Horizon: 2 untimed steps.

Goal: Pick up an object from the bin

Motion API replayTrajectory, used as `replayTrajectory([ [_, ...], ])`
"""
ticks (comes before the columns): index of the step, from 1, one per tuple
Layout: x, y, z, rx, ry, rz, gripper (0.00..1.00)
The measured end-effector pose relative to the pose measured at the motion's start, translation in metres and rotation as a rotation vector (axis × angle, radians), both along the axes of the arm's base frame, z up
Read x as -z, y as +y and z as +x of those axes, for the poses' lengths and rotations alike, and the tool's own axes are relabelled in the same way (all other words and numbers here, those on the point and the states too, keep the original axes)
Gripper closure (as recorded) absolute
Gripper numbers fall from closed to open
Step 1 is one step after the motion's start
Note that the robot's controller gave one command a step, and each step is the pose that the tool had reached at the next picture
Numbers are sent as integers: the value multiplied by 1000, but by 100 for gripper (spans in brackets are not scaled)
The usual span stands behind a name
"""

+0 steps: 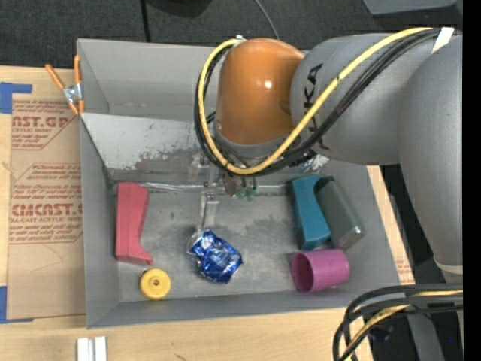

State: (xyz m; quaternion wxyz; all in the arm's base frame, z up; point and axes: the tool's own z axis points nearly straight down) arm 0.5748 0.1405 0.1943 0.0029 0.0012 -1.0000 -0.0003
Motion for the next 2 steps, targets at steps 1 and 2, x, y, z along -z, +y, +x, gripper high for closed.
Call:
replayTrajectory([
  [1,-5,-1,1,1,-7,1,0],
  [2,49,-5,2,23,-10,3,0],
])
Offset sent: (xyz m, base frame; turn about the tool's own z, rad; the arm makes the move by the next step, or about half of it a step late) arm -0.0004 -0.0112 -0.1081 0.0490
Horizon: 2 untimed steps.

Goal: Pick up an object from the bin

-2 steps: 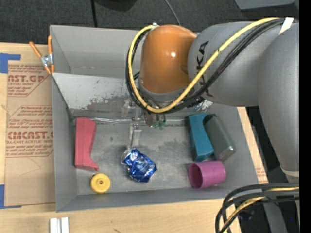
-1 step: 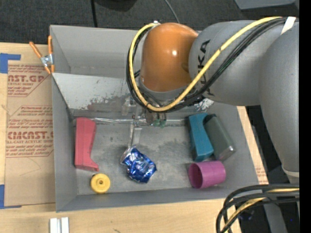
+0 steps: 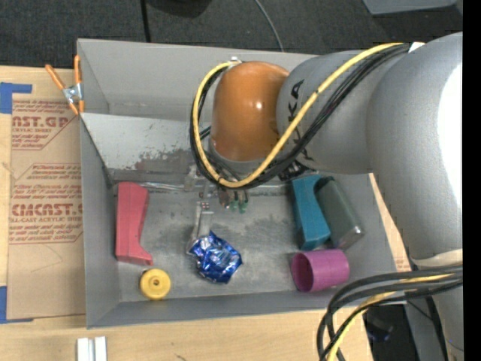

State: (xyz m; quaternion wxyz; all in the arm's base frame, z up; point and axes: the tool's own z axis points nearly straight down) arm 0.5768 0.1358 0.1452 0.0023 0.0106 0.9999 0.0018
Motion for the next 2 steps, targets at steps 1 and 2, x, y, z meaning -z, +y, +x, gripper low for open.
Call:
replayTrajectory([
  [1,23,-43,6,105,8,0,0],
  [2,22,-52,1,149,3,-2,0],
])
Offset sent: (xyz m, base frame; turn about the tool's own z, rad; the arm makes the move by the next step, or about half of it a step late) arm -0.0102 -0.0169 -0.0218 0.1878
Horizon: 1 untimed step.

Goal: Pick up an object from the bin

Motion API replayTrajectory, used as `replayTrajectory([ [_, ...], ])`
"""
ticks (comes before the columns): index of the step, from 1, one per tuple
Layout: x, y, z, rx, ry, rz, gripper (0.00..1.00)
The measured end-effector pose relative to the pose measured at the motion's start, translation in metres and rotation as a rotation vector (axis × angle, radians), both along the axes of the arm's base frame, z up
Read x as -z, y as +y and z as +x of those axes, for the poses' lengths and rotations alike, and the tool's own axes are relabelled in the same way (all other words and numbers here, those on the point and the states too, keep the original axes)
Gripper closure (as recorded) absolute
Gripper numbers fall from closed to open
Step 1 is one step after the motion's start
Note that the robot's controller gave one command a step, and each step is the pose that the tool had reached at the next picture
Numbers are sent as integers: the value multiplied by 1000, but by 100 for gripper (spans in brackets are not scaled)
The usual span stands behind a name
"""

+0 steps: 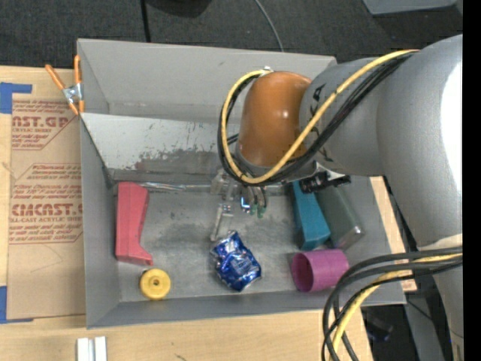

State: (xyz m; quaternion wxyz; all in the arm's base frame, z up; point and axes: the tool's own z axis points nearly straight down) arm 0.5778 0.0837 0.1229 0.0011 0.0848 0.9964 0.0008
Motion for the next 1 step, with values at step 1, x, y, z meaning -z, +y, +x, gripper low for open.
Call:
replayTrajectory([
  [1,2,-32,-25,92,2,5,0],
])
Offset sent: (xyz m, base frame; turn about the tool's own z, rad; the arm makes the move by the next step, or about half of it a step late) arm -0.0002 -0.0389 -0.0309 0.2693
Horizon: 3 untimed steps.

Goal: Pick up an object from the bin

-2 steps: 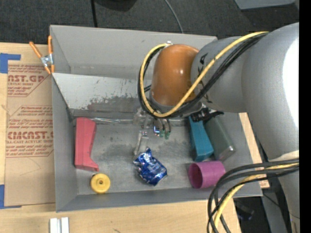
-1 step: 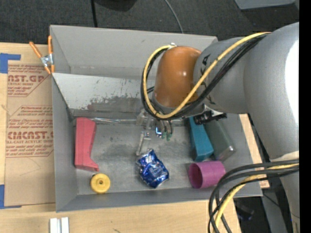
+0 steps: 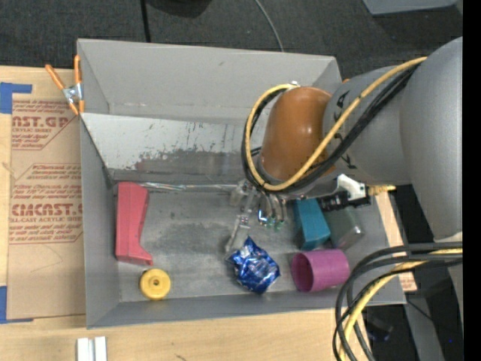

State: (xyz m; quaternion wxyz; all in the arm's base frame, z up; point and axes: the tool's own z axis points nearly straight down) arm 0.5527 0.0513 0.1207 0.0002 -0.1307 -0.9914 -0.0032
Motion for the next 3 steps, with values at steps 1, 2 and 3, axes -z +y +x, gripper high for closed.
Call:
replayTrajectory([
  [1,15,-26,5,115,1,-7,0],
  [2,33,-24,-13,159,-2,-2,0],
  [3,44,-64,-7,217,2,-3,0],
])
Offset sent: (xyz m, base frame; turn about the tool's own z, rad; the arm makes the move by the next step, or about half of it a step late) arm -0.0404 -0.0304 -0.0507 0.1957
